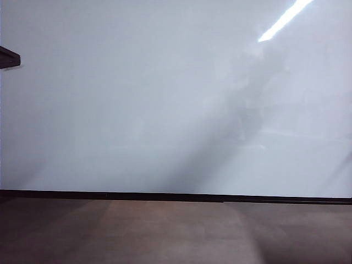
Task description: Reach to the right to find the marker pen, pick it up, and write the number 17 on the whiteboard.
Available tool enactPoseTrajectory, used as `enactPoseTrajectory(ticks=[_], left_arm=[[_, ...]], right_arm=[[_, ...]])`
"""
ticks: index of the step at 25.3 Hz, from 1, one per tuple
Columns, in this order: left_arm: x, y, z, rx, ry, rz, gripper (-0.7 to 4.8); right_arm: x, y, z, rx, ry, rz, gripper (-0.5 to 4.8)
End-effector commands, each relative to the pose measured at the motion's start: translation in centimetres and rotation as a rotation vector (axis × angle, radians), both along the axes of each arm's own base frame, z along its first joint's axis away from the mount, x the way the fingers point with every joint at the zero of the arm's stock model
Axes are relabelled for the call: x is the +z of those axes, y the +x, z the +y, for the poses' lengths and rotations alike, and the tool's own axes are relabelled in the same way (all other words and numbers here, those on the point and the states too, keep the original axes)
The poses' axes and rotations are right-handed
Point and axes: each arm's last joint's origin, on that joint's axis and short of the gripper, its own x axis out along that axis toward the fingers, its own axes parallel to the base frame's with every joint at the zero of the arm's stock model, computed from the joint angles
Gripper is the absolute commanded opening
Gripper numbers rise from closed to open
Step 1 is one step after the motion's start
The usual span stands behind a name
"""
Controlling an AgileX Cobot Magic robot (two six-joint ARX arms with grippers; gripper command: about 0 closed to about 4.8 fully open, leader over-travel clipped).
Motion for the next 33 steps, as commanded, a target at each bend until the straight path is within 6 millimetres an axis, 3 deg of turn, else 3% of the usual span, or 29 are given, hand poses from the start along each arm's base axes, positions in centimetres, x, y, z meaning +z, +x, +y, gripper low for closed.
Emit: enactPoseTrajectory(ticks=[1, 4, 6, 7, 8, 9, 10, 12, 15, 17, 19, 27, 30, 33], left_arm=[[0.1, 0.0, 0.0, -0.001, -0.010, -0.009, -0.05], [0.1, 0.0, 0.0, -0.001, -0.010, -0.009, -0.05], [0.1, 0.0, 0.0, -0.001, -0.010, -0.009, -0.05], [0.1, 0.0, 0.0, -0.001, -0.010, -0.009, -0.05], [0.1, 0.0, 0.0, -0.002, -0.010, -0.009, -0.05], [0.1, 0.0, 0.0, -0.001, -0.010, -0.009, -0.05], [0.1, 0.0, 0.0, -0.001, -0.010, -0.009, -0.05], [0.1, 0.0, 0.0, -0.002, -0.010, -0.009, -0.05], [0.1, 0.0, 0.0, 0.010, -0.010, -0.008, -0.05], [0.1, 0.0, 0.0, -0.004, -0.010, -0.009, -0.05], [0.1, 0.0, 0.0, -0.004, -0.009, -0.009, -0.05], [0.1, 0.0, 0.0, -0.001, -0.010, -0.009, -0.05], [0.1, 0.0, 0.0, -0.001, -0.010, -0.009, -0.05], [0.1, 0.0, 0.0, -0.001, -0.010, -0.008, -0.05]], right_arm=[[4.0, 1.9, -0.7, -0.066, -0.101, -0.029, 0.02], [7.5, 5.5, -2.6, -0.064, -0.143, -0.041, -0.01], [9.1, 8.2, -4.8, 0.010, -0.132, -0.066, -0.01], [9.5, 9.3, -6.1, 0.043, -0.145, -0.063, -0.01], [9.8, 11.3, -9.3, 0.155, -0.177, -0.028, -0.01], [9.5, 12.8, -11.3, 0.253, -0.189, 0.018, -0.01], [8.9, 14.2, -12.4, 0.302, -0.198, 0.059, -0.01], [6.1, 17.1, -14.3, 0.306, -0.157, 0.142, 0.03], [1.5, 20.2, -15.9, 0.375, -0.127, 0.278, 2.18], [-1.2, 21.6, -16.6, 0.406, -0.138, 0.354, 3.28], [-3.7, 23.1, -16.5, 0.418, -0.151, 0.417, 4.03], [-13.4, 27.3, -15.3, 0.438, -0.165, 0.545, 4.09], [-15.7, 27.9, -15.4, 0.436, -0.147, 0.555, 4.05], [-16.5, 29.0, -15.7, 0.450, -0.139, 0.556, 3.95]])
